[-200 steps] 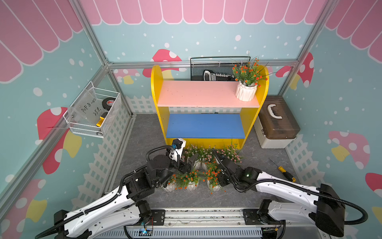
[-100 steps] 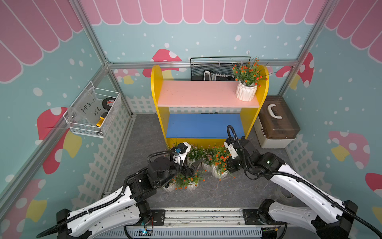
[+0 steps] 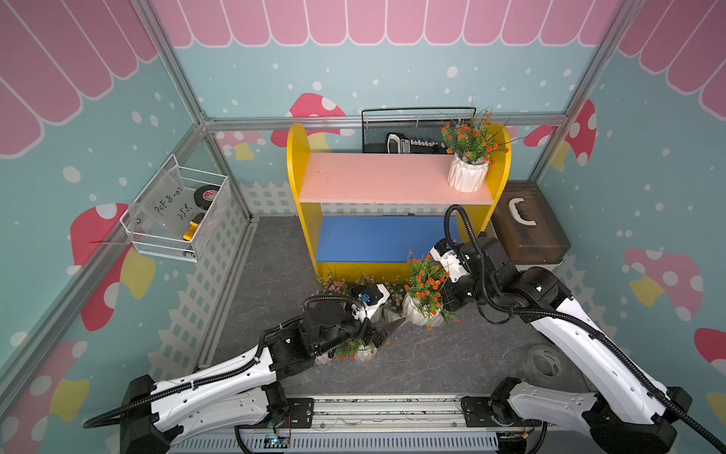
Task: Place the baby's breath potted plants on the rack by color
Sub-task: Pick up the baby's breath potted plant from the center of the board.
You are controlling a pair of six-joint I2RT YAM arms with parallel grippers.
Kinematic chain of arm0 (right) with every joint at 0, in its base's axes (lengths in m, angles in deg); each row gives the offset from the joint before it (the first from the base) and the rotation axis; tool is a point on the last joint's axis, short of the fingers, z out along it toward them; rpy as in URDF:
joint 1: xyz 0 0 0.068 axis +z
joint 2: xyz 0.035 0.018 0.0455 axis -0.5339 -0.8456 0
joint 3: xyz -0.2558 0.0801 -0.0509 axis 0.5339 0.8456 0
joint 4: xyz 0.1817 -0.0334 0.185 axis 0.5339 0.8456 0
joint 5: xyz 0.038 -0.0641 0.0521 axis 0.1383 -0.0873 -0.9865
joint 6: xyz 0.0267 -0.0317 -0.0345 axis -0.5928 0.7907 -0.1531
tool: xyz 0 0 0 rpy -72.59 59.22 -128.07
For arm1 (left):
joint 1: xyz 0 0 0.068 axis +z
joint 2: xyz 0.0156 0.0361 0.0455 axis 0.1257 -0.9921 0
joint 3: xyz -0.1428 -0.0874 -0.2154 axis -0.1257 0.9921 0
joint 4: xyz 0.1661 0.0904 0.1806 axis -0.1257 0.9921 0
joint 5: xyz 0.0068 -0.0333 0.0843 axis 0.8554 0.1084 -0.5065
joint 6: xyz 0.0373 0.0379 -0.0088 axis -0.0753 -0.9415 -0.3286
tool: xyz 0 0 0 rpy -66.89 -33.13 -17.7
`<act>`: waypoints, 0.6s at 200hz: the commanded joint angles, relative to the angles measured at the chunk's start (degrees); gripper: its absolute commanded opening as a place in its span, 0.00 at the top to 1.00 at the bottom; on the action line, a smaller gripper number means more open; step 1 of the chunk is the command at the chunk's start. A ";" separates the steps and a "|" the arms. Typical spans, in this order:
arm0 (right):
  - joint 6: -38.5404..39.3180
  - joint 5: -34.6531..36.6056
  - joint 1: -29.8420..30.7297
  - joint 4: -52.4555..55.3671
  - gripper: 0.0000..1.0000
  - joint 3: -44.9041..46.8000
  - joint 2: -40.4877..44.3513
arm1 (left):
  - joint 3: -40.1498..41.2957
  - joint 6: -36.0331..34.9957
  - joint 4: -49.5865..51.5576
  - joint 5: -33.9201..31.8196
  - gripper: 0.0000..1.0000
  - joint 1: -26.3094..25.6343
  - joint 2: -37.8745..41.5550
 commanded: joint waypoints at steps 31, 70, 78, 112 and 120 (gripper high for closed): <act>1.86 -3.70 -0.60 -0.84 0.97 -4.07 -0.60 | -0.33 -2.52 -8.76 -1.15 0.06 -3.06 -3.58; 1.49 -5.41 -0.69 -1.37 0.97 -5.17 -0.59 | -0.89 -1.88 -13.55 -3.18 0.03 -4.40 -7.14; 1.40 -5.73 -0.69 -1.54 0.97 -5.13 -0.69 | -1.24 -1.69 -14.10 -3.52 0.03 -4.57 -7.87; 1.16 -6.52 -0.67 -2.05 0.98 -5.00 -0.67 | -2.85 -1.25 -15.79 -4.41 0.02 -4.75 -10.96; 1.19 -6.72 -0.69 -2.15 0.98 -5.00 -0.53 | -3.25 -1.33 -15.74 -4.53 0.02 -4.78 -11.70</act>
